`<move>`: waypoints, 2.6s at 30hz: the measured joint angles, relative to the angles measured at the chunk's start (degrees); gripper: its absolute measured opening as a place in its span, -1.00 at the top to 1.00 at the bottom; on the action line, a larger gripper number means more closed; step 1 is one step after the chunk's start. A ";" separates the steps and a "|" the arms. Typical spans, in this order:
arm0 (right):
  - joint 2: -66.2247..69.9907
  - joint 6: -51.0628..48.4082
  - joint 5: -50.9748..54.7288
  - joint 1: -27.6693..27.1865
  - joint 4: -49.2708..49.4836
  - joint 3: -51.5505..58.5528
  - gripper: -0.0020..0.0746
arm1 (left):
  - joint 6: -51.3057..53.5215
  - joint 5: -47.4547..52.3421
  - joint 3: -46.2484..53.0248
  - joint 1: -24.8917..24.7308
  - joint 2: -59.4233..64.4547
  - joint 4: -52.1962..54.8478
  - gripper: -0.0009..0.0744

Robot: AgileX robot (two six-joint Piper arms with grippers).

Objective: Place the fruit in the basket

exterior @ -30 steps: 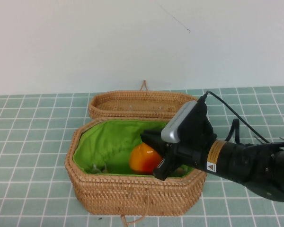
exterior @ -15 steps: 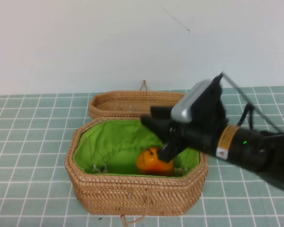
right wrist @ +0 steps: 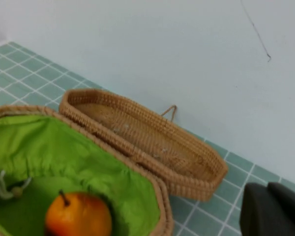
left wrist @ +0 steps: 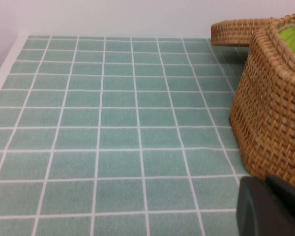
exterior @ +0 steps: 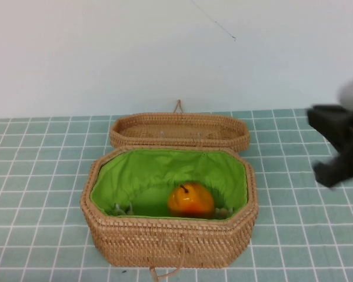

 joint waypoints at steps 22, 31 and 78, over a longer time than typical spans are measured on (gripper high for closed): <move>-10.99 -0.02 -6.15 0.00 -0.51 19.35 0.95 | 0.00 0.00 0.00 0.00 0.00 0.00 0.98; -15.03 -0.02 -4.39 -0.29 -0.51 21.30 0.95 | 0.00 0.00 0.00 0.00 0.00 0.00 0.98; -61.72 -6.73 7.38 -39.44 14.76 45.83 0.95 | 0.00 0.00 0.00 0.00 0.00 0.00 0.98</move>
